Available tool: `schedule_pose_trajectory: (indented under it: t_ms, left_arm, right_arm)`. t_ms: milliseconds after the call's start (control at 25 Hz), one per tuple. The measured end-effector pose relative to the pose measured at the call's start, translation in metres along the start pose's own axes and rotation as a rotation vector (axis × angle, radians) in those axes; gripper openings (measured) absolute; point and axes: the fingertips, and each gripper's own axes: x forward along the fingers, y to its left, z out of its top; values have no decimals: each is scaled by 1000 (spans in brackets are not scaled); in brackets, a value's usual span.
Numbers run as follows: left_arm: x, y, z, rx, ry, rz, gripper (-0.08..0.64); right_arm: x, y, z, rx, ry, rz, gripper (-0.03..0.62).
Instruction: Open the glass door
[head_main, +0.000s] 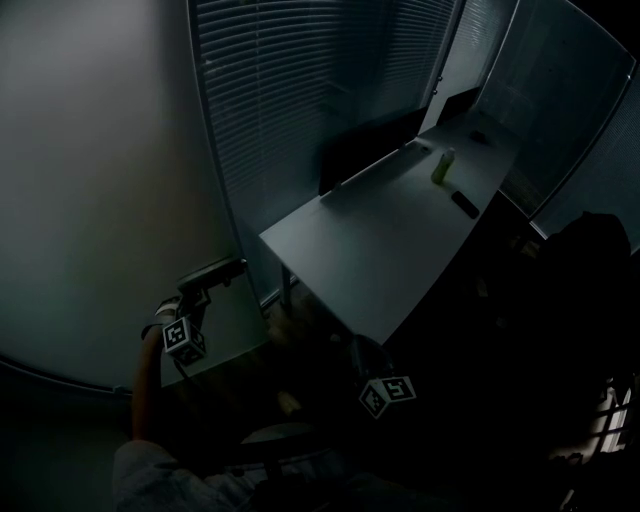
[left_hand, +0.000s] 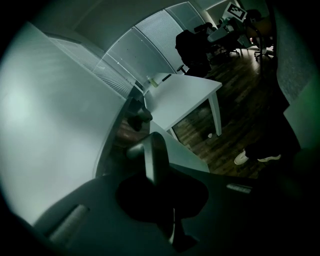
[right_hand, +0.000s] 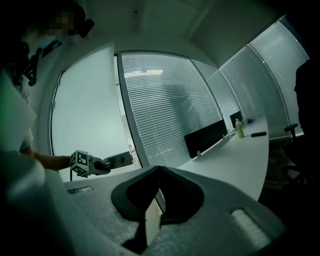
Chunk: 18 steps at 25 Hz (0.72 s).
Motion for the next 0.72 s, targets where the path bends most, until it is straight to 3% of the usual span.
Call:
schedule_pose_trajectory:
  t_ms: [360,560,720]
  left_arm:
    - [-15,-30,10,19,-34,-28,3]
    - [-27,-41,13,57,-42,1,3]
    - [-38,-58,23,46,-80,-34,3]
  right_arm:
    - [-35,6,-21,11,-10,-22,3]
    - [-59,12,-33,18,-5,-30,2]
    - [-75,21,-40,20,-7,-28,2]
